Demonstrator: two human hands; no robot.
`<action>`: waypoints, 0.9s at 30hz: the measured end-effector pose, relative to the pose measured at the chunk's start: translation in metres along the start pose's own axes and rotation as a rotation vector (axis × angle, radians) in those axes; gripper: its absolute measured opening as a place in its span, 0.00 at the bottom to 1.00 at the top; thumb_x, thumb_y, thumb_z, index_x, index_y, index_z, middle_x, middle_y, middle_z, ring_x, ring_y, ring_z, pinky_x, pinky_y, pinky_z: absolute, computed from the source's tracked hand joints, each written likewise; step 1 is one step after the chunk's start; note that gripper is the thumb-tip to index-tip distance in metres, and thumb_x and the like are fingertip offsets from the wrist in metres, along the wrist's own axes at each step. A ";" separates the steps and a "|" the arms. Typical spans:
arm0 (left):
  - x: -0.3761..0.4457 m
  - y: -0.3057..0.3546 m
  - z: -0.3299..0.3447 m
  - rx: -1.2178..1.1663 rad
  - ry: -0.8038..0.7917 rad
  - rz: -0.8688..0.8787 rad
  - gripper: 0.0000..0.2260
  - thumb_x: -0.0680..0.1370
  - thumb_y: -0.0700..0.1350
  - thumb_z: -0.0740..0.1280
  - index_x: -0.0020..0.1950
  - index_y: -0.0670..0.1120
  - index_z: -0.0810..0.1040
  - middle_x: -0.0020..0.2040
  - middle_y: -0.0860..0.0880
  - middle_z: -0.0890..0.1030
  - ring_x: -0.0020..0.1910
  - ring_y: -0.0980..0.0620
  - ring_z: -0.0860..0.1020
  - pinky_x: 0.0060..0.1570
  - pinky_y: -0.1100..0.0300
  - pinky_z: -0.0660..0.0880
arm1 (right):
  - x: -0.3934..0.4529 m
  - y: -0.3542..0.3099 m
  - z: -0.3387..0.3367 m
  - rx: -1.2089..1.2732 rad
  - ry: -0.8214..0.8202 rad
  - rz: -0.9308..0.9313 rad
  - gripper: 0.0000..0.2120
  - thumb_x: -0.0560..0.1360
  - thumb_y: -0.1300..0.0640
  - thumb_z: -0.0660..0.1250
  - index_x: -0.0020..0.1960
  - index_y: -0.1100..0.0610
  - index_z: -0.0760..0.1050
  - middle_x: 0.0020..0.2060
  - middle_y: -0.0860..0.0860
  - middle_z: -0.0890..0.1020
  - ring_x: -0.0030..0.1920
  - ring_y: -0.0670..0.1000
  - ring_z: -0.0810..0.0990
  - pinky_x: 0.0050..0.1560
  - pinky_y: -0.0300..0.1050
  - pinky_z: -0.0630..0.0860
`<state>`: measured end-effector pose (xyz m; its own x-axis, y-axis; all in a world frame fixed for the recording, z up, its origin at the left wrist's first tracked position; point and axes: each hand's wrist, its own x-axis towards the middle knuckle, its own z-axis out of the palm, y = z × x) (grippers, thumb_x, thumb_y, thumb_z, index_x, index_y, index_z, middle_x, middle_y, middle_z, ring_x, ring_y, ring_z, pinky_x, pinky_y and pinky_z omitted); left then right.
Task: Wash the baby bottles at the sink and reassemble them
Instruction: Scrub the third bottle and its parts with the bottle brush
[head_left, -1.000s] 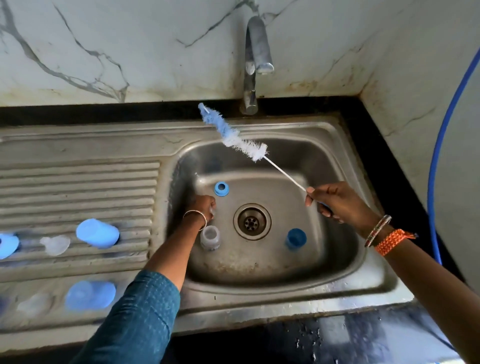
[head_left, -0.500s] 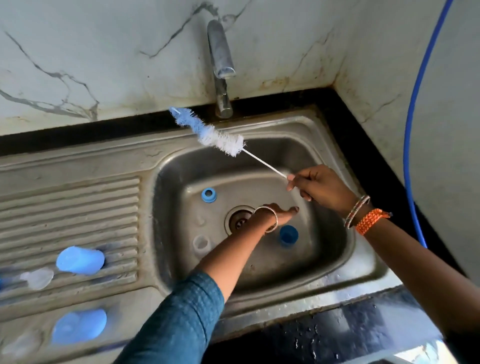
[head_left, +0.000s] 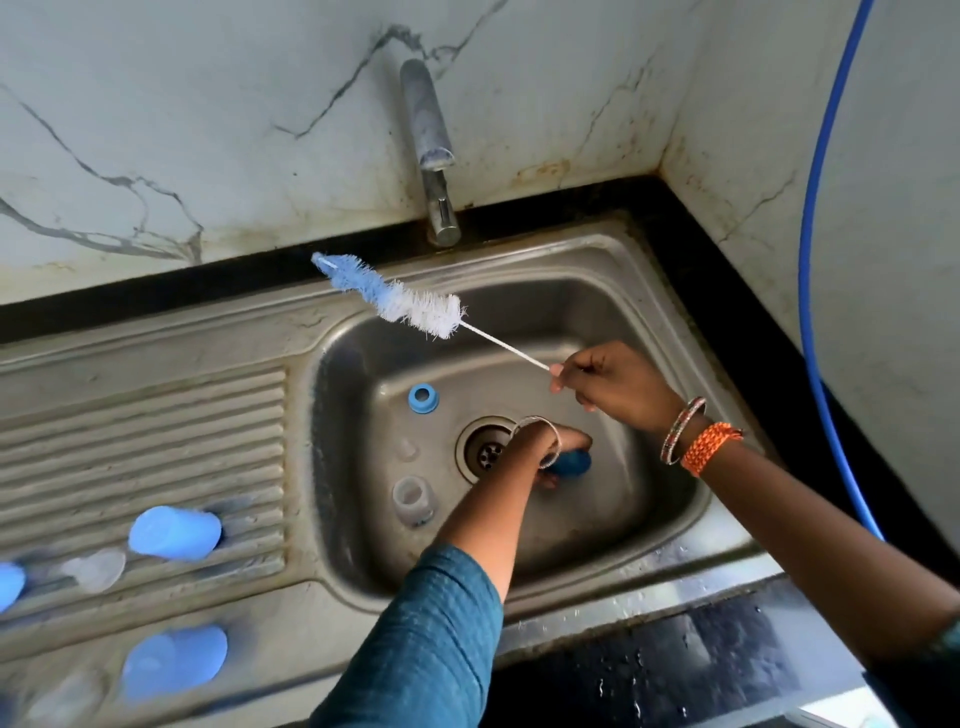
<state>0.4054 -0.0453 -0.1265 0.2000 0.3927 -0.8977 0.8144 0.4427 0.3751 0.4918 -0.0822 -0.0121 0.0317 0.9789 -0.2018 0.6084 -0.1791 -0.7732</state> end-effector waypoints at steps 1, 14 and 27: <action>-0.003 -0.003 -0.007 -0.188 -0.031 0.012 0.16 0.76 0.51 0.64 0.55 0.40 0.66 0.41 0.41 0.72 0.34 0.46 0.74 0.36 0.57 0.75 | -0.001 -0.001 -0.001 -0.024 0.013 -0.012 0.13 0.78 0.50 0.64 0.39 0.50 0.82 0.23 0.45 0.77 0.25 0.40 0.74 0.34 0.40 0.69; -0.115 -0.098 -0.138 -1.686 -0.074 0.708 0.24 0.80 0.57 0.55 0.54 0.35 0.74 0.45 0.39 0.83 0.49 0.44 0.81 0.50 0.50 0.77 | -0.056 -0.008 -0.023 -0.159 0.199 -0.243 0.05 0.78 0.57 0.64 0.44 0.51 0.73 0.30 0.50 0.78 0.31 0.56 0.77 0.35 0.52 0.76; -0.161 -0.127 -0.174 -1.861 0.188 0.843 0.16 0.82 0.53 0.55 0.55 0.40 0.70 0.45 0.42 0.78 0.51 0.43 0.77 0.56 0.42 0.71 | -0.098 -0.025 -0.025 -0.402 0.355 -0.256 0.06 0.76 0.53 0.67 0.47 0.49 0.83 0.40 0.47 0.84 0.43 0.55 0.81 0.37 0.45 0.73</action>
<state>0.1753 -0.0245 0.0101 0.0044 0.9031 -0.4293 -0.8720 0.2136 0.4404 0.4937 -0.1709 0.0421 0.0656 0.9713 0.2284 0.8820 0.0506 -0.4686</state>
